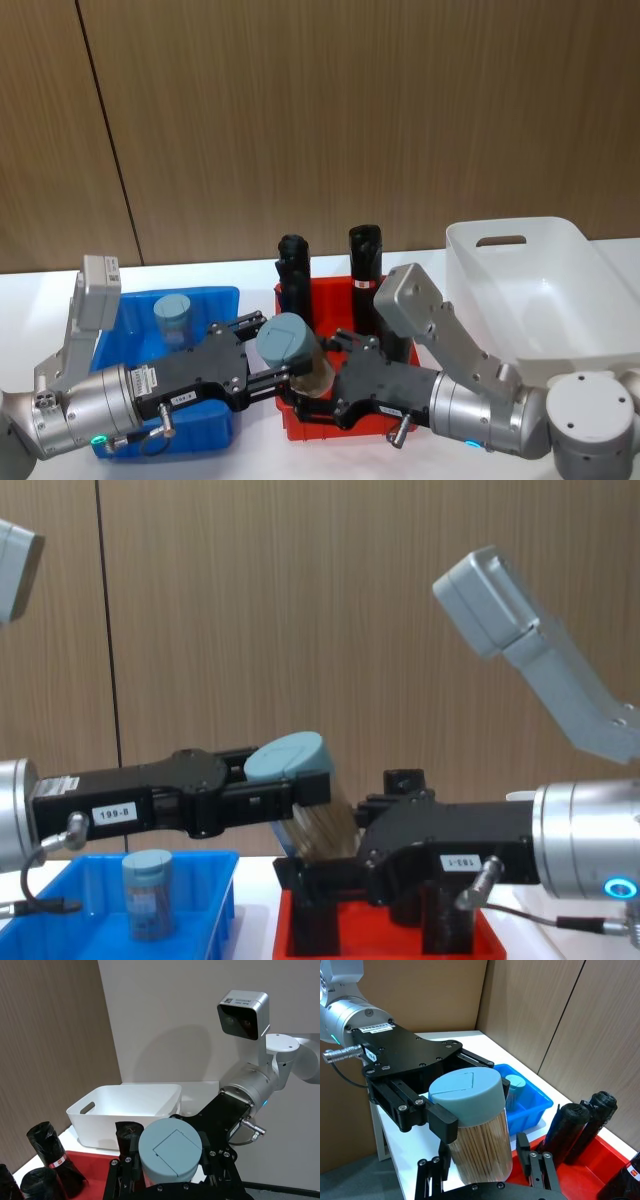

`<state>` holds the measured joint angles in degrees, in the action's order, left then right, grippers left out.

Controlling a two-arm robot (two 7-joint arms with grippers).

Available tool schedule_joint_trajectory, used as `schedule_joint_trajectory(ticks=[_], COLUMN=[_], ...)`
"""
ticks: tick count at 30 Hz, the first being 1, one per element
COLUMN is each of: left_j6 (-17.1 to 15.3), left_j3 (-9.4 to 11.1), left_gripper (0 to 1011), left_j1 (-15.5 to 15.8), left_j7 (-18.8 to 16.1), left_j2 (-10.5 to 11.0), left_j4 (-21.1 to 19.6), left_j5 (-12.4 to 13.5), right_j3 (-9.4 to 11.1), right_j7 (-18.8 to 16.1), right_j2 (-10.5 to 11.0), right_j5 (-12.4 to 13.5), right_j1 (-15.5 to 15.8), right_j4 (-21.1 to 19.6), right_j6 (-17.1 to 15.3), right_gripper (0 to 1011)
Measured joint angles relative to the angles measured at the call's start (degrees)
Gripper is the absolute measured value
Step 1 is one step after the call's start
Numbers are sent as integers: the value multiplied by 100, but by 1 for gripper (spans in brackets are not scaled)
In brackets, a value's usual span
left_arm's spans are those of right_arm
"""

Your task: Pick the cotton swabs from the blue box and place them into the white box.

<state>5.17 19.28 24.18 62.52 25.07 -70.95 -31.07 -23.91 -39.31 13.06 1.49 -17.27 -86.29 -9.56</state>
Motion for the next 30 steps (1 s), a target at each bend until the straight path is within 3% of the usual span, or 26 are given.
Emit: schedule_joint_trajectory(ticks=[6,15,26,30], left_j6=[0,0,0,0], left_j3=[0,0,0,0], left_gripper=[669,670,987,1004], left_j1=[0,0,0,0], left_j7=[-2,-4,0,1], left_j2=[0,0,0,0], left_j4=[0,0,0,0], left_j5=[0,0,0,0], right_j3=[-30,-56,-73,-59], right_j7=[10,40,88,124], right_j2=[-6,-3,35,73], right_j5=[-41,-62,-75,-21], right_j1=[-16,-26,-28,-8], right_j4=[33,43,46,15], right_j6=[35,55,81,87], right_gripper=[659,650,650,650])
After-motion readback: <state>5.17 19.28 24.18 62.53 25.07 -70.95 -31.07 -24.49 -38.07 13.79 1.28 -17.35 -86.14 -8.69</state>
